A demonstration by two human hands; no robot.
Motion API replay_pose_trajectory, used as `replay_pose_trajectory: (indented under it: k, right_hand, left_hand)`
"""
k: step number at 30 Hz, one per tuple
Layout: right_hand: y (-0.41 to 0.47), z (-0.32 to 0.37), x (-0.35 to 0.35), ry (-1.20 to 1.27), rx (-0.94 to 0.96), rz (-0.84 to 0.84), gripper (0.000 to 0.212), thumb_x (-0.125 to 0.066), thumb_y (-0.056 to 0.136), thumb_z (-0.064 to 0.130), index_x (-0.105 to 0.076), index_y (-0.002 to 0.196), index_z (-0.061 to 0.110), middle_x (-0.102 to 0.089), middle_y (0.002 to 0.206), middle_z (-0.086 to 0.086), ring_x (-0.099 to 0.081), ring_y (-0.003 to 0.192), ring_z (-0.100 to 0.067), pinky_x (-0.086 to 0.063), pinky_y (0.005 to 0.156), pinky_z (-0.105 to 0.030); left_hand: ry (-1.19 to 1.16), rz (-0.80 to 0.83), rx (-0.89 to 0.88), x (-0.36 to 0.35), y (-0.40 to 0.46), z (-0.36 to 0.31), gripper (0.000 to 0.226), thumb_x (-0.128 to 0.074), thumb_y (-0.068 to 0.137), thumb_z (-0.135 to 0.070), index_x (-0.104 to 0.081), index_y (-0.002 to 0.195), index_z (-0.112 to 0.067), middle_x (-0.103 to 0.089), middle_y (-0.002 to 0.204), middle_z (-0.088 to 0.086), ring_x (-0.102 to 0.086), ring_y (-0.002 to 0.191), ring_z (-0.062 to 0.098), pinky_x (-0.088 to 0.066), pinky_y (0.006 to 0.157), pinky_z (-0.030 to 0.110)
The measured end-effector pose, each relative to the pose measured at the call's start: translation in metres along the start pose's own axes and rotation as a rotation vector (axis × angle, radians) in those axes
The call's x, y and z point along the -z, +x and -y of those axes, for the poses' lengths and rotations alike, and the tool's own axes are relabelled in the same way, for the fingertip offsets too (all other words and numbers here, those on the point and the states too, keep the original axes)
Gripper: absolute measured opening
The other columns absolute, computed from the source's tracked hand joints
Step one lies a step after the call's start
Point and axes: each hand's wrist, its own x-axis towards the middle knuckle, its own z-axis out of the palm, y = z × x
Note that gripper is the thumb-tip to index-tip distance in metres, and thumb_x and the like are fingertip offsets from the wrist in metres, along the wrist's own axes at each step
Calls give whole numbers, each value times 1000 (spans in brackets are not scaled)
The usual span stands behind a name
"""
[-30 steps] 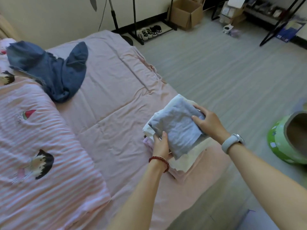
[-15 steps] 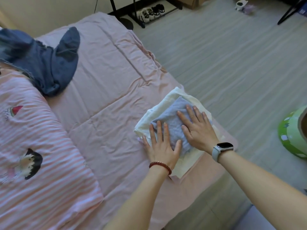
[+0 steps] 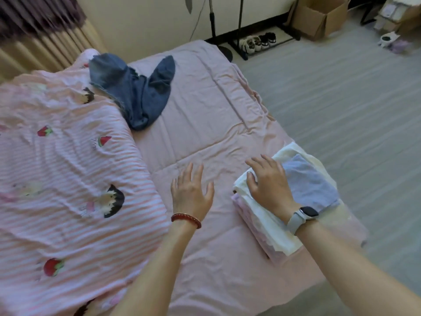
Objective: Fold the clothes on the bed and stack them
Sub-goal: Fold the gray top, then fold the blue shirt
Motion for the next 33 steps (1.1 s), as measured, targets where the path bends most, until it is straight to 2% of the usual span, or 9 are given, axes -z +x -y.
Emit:
replay_pose_trajectory:
  k: [3,7,10,17,21,25,27,30,33]
  right_hand:
    - [7,90,-21,195,32,51,37,-41,80,23,-70,96,6,-70,86,-12,-65,81,-35,-51,74,-44]
    - [-6,217,-73,267,123,299,32,-45,94,21,-59,122,14,-61,121,-6,-52,115,-28,-40,96,-40]
    - [-22,313,-111,275,269,457,32,-41,96,23,-55,124,18,-59,123,-4,-50,116,-24,-41,94,-38]
    - [-45,521,-216,261,363,611,38,-38,98,24,-46,135,17,-55,129,-4,-52,115,-21,-42,91,-31]
    - [-35,611,-280,195,405,676,42,-37,99,27,-35,140,19,-47,134,-4,-50,116,-22,-44,86,-31]
    - [-10,677,-346,122,438,682,45,-38,99,27,-30,143,19,-39,141,-6,-46,121,-25,-43,83,-32]
    - [3,700,-381,87,464,661,47,-40,97,27,-29,142,20,-37,142,-6,-41,125,-27,-43,88,-36]
    - [25,730,-434,30,569,616,54,-45,95,28,-25,144,20,-33,144,-8,-36,126,-31,-41,93,-41]
    - [43,753,-482,-16,647,565,65,-50,93,32,-19,146,15,-25,149,-10,-29,133,-32,-38,100,-44]
  left_hand:
    - [-35,-109,198,69,-30,84,46,-46,86,-32,-59,121,-5,-60,121,16,-57,112,34,-43,92,44]
    - [-21,-243,476,144,-104,197,36,-48,94,-24,-54,127,-11,-54,129,9,-49,119,29,-39,96,39]
    - [-42,-272,669,184,-158,283,38,-46,96,-24,-49,132,-14,-47,137,7,-42,126,23,-35,101,34]
    - [-115,-184,806,251,-214,492,41,-42,96,-29,-43,135,-16,-42,140,6,-38,127,23,-37,102,35]
    - [-100,-69,851,264,-215,597,49,-42,95,-34,-32,142,-23,-33,146,3,-35,130,25,-35,103,36]
    - [-14,92,889,250,-204,685,65,-42,92,-47,-11,147,-34,-5,157,1,-6,143,27,-16,114,50]
    - [26,159,912,230,-199,719,78,-44,87,-60,-1,147,-38,9,157,1,10,144,29,-3,113,57]
    - [3,155,957,193,-201,762,102,-46,71,-79,14,144,-41,17,156,3,21,140,34,4,106,65]
    - [48,257,929,157,-221,792,100,-36,73,-82,23,141,-40,23,155,3,28,139,31,5,110,63]
